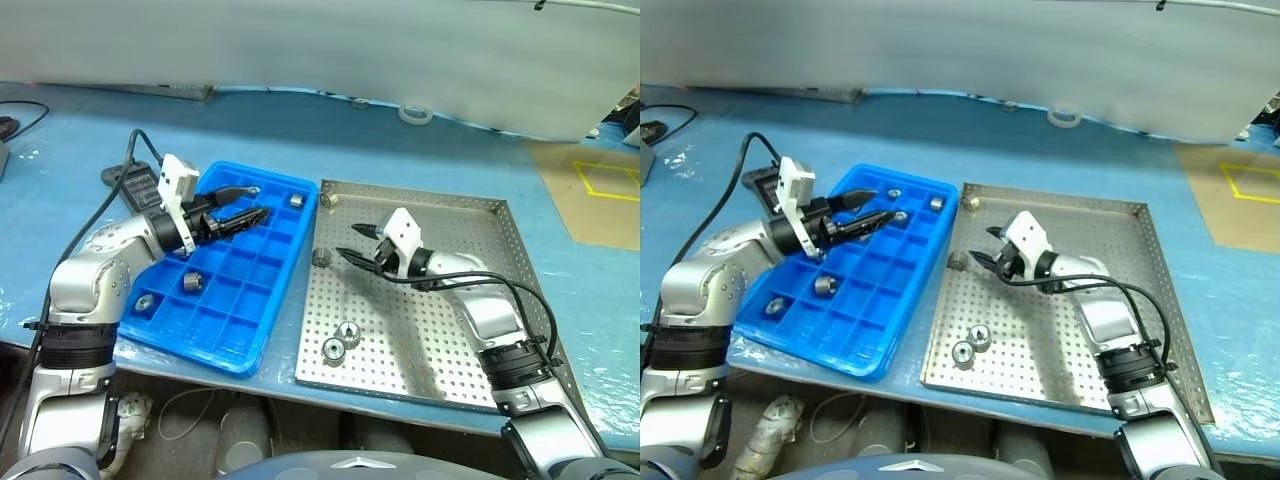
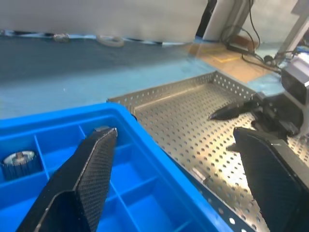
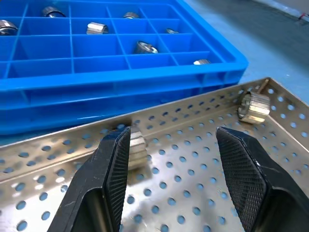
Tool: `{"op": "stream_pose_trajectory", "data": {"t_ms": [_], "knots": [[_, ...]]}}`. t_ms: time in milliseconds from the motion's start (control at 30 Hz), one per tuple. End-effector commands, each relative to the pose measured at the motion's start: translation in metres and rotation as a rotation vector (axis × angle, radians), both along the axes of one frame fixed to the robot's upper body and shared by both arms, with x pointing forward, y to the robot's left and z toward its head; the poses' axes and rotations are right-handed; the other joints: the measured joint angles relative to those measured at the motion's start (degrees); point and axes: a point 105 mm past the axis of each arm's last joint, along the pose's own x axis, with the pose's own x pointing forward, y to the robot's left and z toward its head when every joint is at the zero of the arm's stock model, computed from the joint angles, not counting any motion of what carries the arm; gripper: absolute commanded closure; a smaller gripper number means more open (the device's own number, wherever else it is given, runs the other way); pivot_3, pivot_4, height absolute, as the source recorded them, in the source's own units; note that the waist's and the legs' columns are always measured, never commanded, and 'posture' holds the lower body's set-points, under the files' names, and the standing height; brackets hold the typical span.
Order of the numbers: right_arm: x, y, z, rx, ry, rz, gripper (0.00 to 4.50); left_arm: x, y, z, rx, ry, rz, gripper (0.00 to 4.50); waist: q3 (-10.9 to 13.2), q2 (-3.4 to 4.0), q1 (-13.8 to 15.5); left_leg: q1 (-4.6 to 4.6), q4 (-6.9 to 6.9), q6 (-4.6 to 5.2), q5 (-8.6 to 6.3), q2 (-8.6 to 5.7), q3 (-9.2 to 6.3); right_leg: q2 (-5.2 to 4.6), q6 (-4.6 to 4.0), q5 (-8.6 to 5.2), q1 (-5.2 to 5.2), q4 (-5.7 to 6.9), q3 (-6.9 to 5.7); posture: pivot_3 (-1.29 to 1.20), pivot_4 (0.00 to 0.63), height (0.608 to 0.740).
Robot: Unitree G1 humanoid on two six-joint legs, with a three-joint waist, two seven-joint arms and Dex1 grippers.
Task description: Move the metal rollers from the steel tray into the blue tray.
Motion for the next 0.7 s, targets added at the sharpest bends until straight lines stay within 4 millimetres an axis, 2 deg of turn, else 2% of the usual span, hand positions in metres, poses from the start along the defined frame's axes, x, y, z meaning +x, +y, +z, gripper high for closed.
{"op": "stream_pose_trajectory", "data": {"t_ms": [33, 167, 300, 467, 700], "knots": [[0.003, 0.008, 0.004, -0.005, -0.022, 0.021, 1.57, 0.001, -0.003, 0.009, -0.01, -0.044, -0.002, 0.44, 0.0, -0.01, -0.06, 0.0, 0.01, 0.01, 0.0, -0.01, 0.0, -0.01, 0.0, 0.0, 0.01, -0.01, 0.0, 0.02, 0.15, 0.74], [0.003, 0.012, -0.007, -0.004, 0.028, 0.043, 1.57, 0.001, -0.005, 0.009, -0.017, -0.041, -0.006, 0.44, 0.0, 0.0, -0.02, -0.02, 0.02, 0.01, -0.01, 0.01, 0.0, -0.01, -0.02, 0.0, 0.01, 0.0, -0.02, 0.02, 0.15, 0.74], [0.007, 0.007, -0.026, -0.06, 0.051, 0.045, 1.57, 0.001, -0.004, 0.007, -0.014, -0.036, -0.004, 0.44, 0.0, 0.01, -0.06, -0.03, 0.02, 0.02, -0.01, 0.01, 0.0, -0.01, -0.03, 0.01, 0.02, -0.01, -0.03, 0.02, 0.15, 0.74], [0.023, 0.005, -0.023, -0.042, 0.034, 0.016, 1.57, 0.0, -0.005, 0.005, -0.014, -0.029, -0.004, 0.44, 0.01, 0.02, -0.2, -0.03, 0.03, 0.02, -0.01, 0.02, 0.0, 0.0, -0.04, 0.02, 0.0, 0.01, -0.03, 0.03, 0.15, 0.74], [0.021, 0.022, -0.037, -0.074, 0.048, 0.091, 1.57, 0.001, -0.001, 0.002, -0.006, -0.019, 0.021, 0.44, 0.0, -0.01, -0.17, -0.04, 0.04, 0.04, -0.02, 0.03, 0.0, 0.0, -0.13, 0.06, 0.04, 0.01, -0.07, 0.05, 0.15, 0.74]]}}
